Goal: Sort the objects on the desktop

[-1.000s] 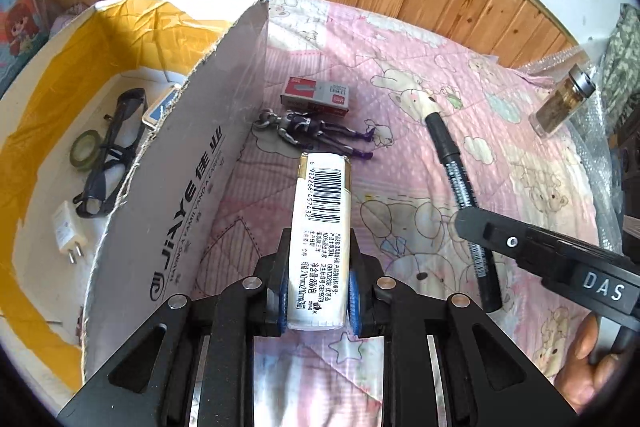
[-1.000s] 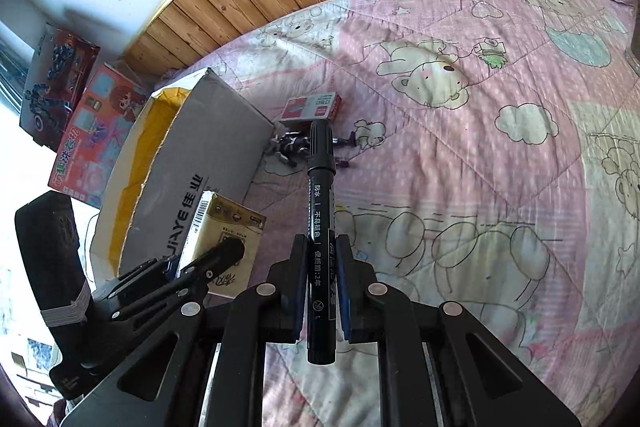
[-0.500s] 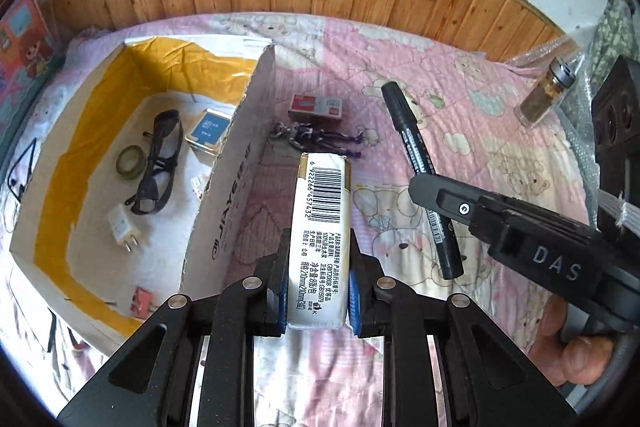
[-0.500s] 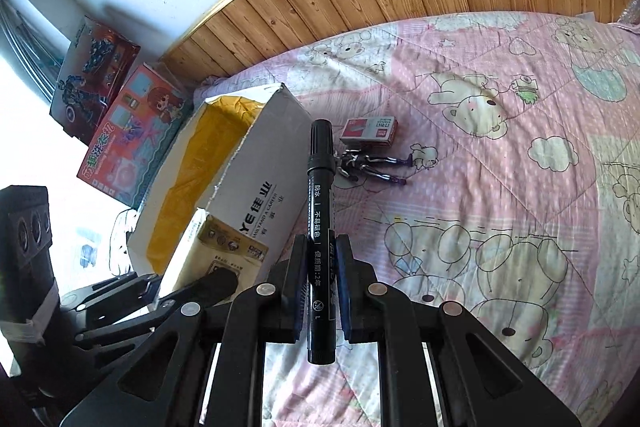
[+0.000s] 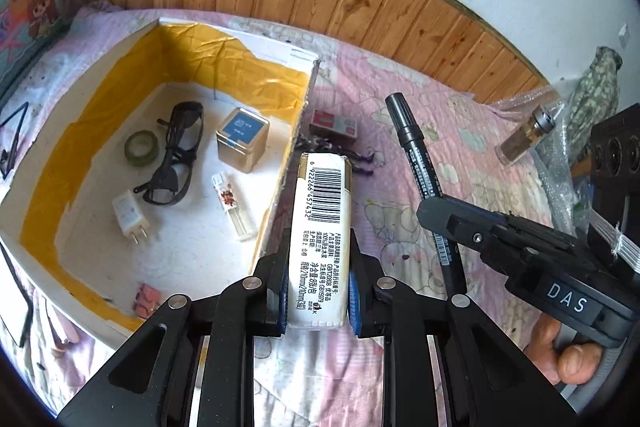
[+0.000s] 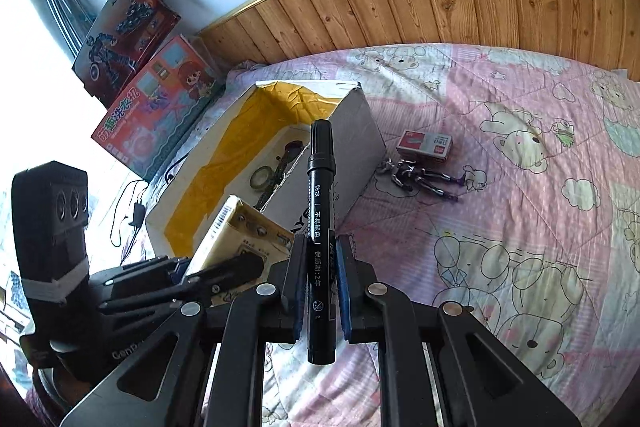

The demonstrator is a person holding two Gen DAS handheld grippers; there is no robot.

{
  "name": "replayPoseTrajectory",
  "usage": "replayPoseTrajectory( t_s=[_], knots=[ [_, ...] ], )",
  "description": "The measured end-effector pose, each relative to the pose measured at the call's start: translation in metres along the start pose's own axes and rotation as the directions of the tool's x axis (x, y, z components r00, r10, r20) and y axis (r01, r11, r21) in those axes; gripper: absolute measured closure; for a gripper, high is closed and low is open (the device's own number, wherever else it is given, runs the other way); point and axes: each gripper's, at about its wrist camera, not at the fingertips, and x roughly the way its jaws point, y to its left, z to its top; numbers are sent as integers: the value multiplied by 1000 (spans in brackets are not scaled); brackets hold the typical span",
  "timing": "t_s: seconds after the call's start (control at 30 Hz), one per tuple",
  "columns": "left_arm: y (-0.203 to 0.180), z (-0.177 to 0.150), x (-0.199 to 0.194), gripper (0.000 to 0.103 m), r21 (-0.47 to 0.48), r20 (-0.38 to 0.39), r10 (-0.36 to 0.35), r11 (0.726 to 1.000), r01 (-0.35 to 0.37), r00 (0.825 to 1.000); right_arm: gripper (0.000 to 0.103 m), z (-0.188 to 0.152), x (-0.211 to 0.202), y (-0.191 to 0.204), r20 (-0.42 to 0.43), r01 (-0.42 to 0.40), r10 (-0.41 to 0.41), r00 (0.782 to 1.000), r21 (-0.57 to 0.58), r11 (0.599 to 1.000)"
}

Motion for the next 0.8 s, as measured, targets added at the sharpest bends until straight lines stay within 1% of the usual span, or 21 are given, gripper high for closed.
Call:
replayPoseTrajectory(
  t_s=[0.23, 0.4, 0.53, 0.8],
  knots=[
    [27, 6, -16, 81, 5, 53, 19, 1000, -20, 998, 88, 0, -1, 20, 22, 23, -21, 1000, -76, 997],
    [47, 7, -27, 81, -22, 75, -7, 1000, 9, 997, 88, 0, 5, 32, 22, 16, -14, 1000, -94, 995],
    [59, 9, -36, 81, -36, 96, -14, 999, 18, 995, 88, -2, 5, 46, 33, 13, -9, 999, -120, 993],
    [77, 11, -43, 81, -63, 118, 11, 998, -4, 993, 88, 2, 3, 77, 61, 6, 4, 998, -162, 987]
  ],
)
